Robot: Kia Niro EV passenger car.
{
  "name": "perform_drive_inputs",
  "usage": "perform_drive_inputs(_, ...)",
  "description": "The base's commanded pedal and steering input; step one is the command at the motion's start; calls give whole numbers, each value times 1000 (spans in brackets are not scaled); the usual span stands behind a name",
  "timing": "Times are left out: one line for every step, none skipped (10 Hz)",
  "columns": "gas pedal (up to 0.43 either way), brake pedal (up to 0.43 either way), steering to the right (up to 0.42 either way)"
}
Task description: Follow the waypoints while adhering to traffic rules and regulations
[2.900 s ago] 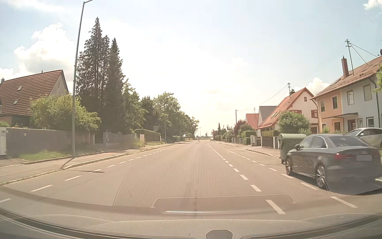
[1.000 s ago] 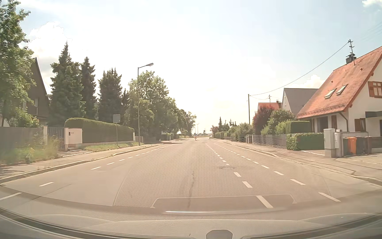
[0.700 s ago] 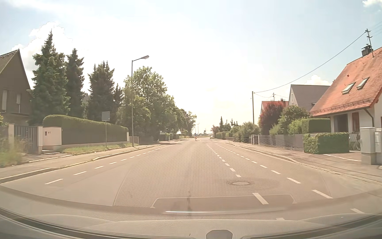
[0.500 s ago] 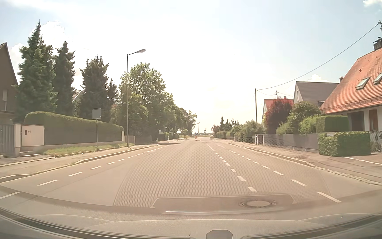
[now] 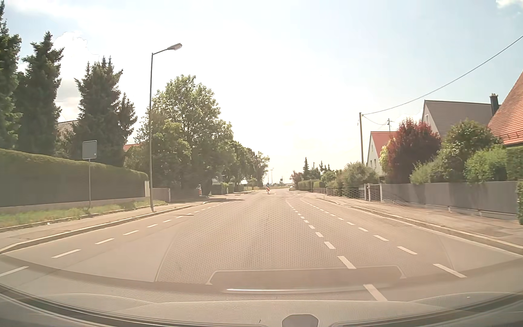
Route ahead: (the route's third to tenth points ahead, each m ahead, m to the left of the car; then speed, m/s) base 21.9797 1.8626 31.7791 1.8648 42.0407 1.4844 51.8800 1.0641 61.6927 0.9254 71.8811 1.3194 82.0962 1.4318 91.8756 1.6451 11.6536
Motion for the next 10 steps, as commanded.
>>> perform_drive_inputs(79, 0, -10)
perform_drive_inputs(79, 0, -10)
perform_drive_inputs(79, 0, -9)
perform_drive_inputs(79, 0, -10)
perform_drive_inputs(79, 0, -10)
perform_drive_inputs(79, 0, -10)
perform_drive_inputs(79, 0, -10)
perform_drive_inputs(79, 0, -10)
perform_drive_inputs(79, 0, -9)
perform_drive_inputs(79, 0, -9)
